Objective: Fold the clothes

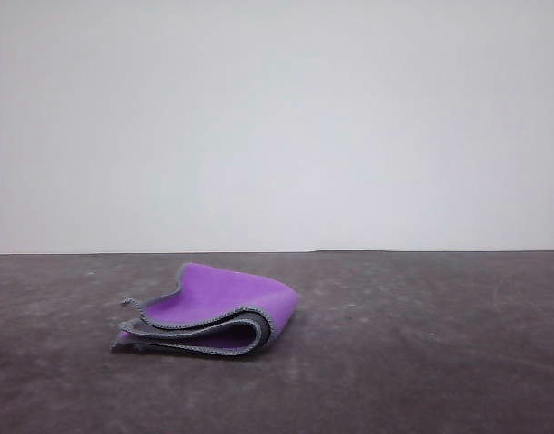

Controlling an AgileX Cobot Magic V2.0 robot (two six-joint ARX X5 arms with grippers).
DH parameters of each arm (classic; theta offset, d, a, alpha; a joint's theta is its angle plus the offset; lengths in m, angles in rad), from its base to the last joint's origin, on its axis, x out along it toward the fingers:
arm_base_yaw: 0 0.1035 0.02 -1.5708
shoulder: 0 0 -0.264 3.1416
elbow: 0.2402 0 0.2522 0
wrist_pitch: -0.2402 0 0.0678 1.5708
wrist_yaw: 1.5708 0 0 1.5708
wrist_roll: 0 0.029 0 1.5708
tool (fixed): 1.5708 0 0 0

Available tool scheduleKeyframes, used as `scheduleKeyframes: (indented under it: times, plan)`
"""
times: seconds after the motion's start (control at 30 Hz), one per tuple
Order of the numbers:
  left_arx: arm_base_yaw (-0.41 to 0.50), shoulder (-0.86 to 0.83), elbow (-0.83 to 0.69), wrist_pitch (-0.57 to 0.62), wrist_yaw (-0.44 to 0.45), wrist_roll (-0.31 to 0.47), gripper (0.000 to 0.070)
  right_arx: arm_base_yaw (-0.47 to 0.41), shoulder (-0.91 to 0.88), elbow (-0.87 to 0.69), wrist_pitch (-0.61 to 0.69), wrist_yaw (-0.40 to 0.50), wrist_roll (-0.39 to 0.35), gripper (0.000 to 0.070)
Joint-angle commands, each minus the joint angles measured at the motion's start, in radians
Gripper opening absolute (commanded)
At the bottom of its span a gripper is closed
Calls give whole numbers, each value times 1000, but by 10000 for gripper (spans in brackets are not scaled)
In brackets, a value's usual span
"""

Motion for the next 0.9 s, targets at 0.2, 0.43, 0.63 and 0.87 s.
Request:
scheduleKeyframes:
  times: [0.2, 0.43, 0.63, 0.87]
  plan:
    - [0, -1, -20, -5, -3, 10, 0, 2, -1, -5, 11, 0, 17, 11]
    - [0, -1, -20, -5, -3, 10, 0, 2, -1, -5, 11, 0, 17, 11]
    - [0, -1, -20, -5, -3, 10, 0, 2, -1, -5, 11, 0, 17, 11]
    - [0, -1, -20, -5, -3, 10, 0, 2, -1, -5, 11, 0, 17, 11]
